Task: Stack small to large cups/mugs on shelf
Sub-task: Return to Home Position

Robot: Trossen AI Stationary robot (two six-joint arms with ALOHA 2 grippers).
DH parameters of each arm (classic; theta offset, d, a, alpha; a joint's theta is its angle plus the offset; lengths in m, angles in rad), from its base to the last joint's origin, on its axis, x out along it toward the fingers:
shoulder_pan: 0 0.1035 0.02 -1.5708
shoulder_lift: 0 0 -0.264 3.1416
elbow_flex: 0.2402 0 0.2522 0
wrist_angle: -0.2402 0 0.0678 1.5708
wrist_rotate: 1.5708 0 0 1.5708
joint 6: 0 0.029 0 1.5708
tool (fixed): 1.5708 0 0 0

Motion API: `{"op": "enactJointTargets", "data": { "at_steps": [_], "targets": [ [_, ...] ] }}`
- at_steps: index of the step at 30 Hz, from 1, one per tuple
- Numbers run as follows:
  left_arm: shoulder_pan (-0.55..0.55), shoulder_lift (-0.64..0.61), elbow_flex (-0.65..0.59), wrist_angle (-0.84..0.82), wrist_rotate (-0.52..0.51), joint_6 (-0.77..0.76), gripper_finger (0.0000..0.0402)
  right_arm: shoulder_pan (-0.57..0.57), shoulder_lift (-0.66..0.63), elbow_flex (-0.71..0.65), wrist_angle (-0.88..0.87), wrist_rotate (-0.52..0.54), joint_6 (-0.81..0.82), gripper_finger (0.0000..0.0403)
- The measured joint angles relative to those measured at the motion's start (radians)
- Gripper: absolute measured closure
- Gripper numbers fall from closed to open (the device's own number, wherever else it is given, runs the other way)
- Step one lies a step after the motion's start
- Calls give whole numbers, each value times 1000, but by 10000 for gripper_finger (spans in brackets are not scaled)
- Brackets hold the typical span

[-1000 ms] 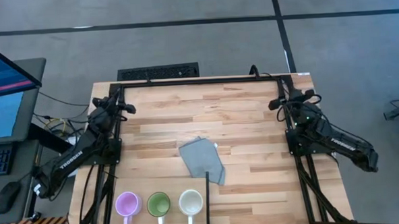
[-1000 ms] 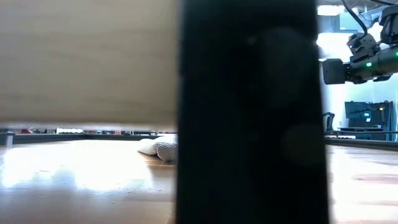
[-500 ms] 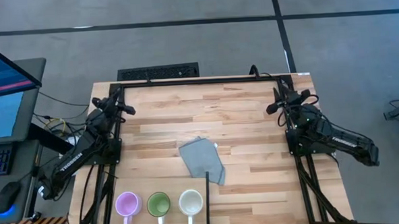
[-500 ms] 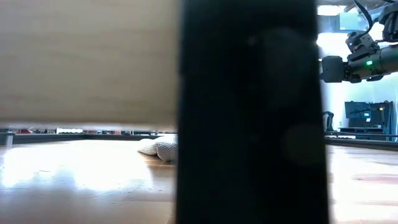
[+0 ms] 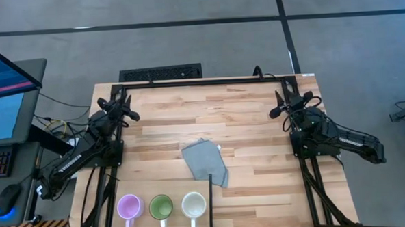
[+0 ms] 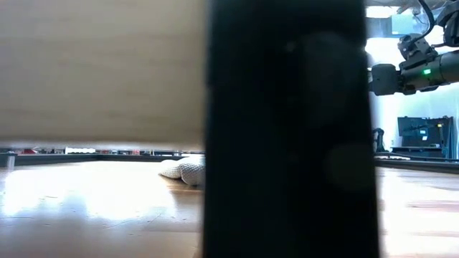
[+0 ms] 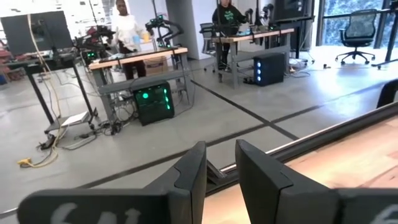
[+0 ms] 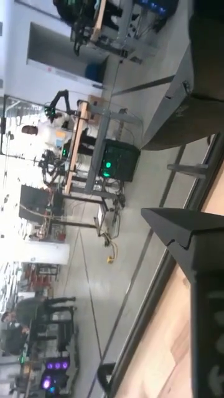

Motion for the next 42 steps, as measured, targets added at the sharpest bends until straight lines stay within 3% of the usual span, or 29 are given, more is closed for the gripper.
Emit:
{"op": "enactJointTargets", "data": {
  "at_steps": [8, 42],
  "targets": [
    [0, 0, 1, -2, -64, 32, 324, -2, 0, 0, -15, 172, -7, 221],
    [0, 0, 0, -2, -79, 42, 324, -2, 0, 0, -15, 173, -52, 221]
  ]
}}
